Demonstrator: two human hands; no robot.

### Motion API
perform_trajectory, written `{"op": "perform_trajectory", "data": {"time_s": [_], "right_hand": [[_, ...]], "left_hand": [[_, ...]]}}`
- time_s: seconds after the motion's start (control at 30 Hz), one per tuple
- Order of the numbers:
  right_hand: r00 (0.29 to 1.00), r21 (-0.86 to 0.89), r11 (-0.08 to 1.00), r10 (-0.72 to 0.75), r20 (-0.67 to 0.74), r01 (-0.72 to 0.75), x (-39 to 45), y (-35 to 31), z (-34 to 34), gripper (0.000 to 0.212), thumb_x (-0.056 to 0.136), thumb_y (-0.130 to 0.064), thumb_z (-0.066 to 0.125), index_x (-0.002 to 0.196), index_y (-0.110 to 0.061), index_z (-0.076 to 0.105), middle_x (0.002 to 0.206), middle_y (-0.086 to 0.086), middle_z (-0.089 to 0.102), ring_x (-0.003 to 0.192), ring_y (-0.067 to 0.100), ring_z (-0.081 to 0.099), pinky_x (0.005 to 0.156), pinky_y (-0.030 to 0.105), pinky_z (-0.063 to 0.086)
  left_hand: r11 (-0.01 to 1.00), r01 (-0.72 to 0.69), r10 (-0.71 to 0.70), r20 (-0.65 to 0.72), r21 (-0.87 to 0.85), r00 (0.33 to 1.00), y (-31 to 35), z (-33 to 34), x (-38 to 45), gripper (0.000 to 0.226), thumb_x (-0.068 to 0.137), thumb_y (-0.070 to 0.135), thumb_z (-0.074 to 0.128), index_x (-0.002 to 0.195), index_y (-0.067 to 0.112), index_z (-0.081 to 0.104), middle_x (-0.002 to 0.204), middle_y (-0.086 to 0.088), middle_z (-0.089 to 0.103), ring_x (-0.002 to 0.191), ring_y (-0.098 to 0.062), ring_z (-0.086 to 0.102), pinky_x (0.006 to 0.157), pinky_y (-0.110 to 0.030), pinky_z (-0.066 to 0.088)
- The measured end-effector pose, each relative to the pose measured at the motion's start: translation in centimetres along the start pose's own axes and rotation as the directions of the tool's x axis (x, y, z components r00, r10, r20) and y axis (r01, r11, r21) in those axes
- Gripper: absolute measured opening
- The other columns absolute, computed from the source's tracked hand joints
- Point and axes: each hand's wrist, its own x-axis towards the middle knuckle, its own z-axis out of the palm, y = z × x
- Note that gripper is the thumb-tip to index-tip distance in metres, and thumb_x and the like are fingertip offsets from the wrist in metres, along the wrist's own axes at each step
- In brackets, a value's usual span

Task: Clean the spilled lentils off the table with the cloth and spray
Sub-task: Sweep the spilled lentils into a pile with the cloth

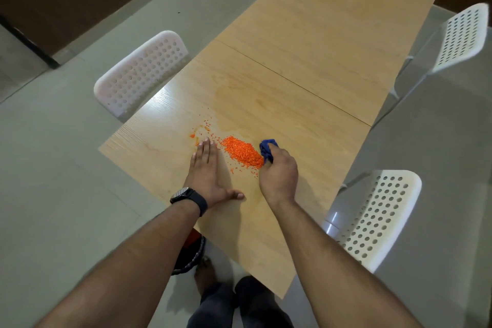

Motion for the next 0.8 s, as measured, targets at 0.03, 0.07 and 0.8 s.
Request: {"op": "perform_trajectory", "data": {"time_s": [0.03,0.07,0.8], "right_hand": [[1.0,0.017,1.0,-0.018,0.018,0.018,-0.1,-0.7,0.6,0.048,0.097,-0.005,0.059,0.144,-0.014,0.062,0.132,0.004,0.068,0.12,0.027,0.06,0.102,0.037,0.052],[0.999,0.038,0.999,-0.031,0.036,0.03,-0.2,-1.2,0.9,0.047,0.097,-0.005,0.059,0.143,-0.014,0.063,0.132,0.004,0.069,0.121,0.026,0.06,0.103,0.036,0.05],[0.979,0.121,0.978,0.18,-0.094,-0.168,-4.7,-6.1,4.2,0.045,0.092,-0.005,0.065,0.136,-0.003,0.065,0.122,0.01,0.058,0.109,0.028,0.062,0.099,0.033,0.049]], "left_hand": [[1.0,-0.003,0.003,0.004,0.002,1.0,-0.2,0.0,0.0,0.174,0.043,0.1,0.066,0.16,0.01,-0.025,0.17,-0.008,-0.027,0.157,-0.025,-0.023,0.129,-0.043,-0.008],[1.0,-0.008,0.008,0.007,0.001,1.0,-0.3,0.0,0.0,0.174,0.042,0.101,0.065,0.16,0.009,-0.025,0.17,-0.009,-0.027,0.157,-0.026,-0.023,0.129,-0.043,-0.008],[0.985,-0.144,0.142,0.03,0.09,0.989,-3.4,-1.7,1.1,0.165,0.057,0.087,0.075,0.159,0.005,-0.025,0.169,-0.011,-0.028,0.157,-0.027,-0.025,0.13,-0.044,-0.006]]}}
